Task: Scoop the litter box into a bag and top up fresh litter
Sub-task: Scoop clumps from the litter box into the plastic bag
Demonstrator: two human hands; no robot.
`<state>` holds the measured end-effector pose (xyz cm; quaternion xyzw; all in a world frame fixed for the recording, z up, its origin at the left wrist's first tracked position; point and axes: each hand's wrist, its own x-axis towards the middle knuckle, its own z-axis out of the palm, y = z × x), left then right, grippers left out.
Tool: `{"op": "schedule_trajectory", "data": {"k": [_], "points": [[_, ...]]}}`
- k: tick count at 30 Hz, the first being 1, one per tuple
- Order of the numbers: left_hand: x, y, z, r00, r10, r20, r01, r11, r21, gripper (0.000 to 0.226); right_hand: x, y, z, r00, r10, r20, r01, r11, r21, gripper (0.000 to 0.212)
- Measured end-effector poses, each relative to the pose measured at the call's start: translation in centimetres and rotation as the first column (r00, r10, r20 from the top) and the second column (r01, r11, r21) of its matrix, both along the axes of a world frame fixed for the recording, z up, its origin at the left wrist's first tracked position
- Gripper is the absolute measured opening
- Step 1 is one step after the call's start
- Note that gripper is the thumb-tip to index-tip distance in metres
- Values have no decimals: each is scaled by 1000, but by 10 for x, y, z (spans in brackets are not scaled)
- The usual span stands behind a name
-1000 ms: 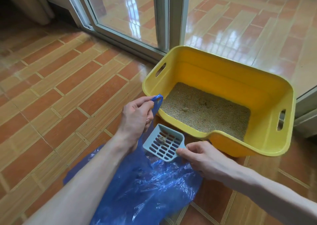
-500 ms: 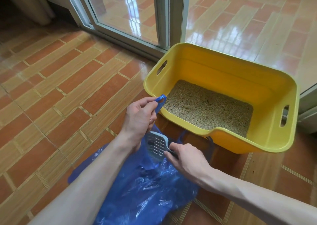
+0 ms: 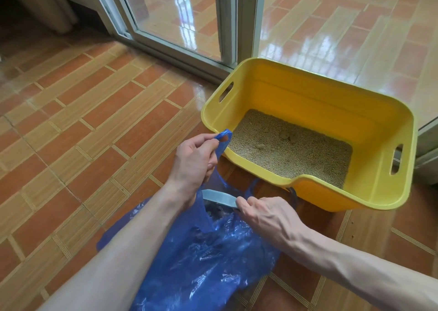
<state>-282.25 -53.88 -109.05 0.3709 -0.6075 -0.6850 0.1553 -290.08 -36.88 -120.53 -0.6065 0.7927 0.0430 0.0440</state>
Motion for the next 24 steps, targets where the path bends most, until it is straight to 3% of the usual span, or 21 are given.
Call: {"op": "schedule_trajectory", "data": {"k": [7,11,14,18,24], "points": [[0,1,0,1000,-2,-5,2,1000,6,25,3,-1,13,993,-21,115,38,988,-147,32],[0,1,1,1000,-4,-6,3,1000,-5,25,1,-1,26,965,-89,246,128,981,-148,37],[1,0,2,1000,-1,-11,1,1000,7,25,-5,7,42,968,-118,221,166,964,-210,36],[-1,-2,0,1000,20,-11,-20,1000,9,26,-21,19,78,919,-235,318,298,940,-168,34],[-7,1,-4,1000,24,-16,-24,1000,7,26,-62,27,127,874,-349,340,422,891,-171,35]]}}
